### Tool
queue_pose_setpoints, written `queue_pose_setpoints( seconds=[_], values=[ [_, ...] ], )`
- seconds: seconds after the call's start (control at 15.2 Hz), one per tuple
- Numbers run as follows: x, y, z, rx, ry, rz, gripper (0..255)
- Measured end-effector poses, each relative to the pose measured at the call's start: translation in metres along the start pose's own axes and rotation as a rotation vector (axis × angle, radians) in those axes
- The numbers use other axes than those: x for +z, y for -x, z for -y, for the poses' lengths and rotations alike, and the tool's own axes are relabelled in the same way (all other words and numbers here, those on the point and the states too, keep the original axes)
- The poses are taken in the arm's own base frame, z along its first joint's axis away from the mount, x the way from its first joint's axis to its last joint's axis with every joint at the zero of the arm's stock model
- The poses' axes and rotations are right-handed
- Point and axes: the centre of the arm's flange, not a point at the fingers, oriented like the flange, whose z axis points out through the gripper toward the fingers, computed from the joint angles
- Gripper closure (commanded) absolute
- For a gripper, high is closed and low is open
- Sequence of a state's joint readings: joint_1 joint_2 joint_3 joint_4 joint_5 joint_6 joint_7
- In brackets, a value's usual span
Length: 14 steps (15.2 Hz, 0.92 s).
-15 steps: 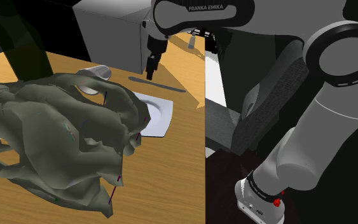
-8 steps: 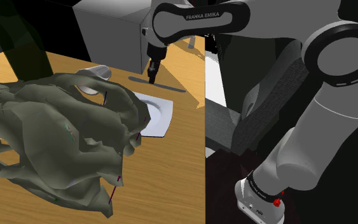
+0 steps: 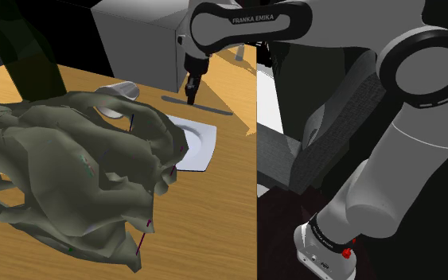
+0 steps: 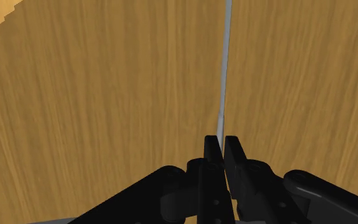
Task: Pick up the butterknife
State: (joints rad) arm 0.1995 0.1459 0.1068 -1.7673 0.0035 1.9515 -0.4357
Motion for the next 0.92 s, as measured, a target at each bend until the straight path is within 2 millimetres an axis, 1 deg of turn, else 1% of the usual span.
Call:
queue_pose_setpoints(
  seconds=[0.2,0.26,0.4,0.53,0.86,0.92],
  values=[
    [-0.009,0.000,-0.001,0.001,-0.012,0.024,255],
    [-0.018,-0.001,-0.001,0.000,-0.006,0.011,255],
    [-0.027,-0.001,-0.002,0.000,-0.012,0.024,255],
    [-0.043,-0.003,-0.002,-0.001,-0.001,0.002,255],
    [-0.071,-0.005,-0.001,-0.002,0.003,-0.009,255],
    [-0.074,-0.006,-0.001,-0.002,0.004,-0.009,255]
  ],
)
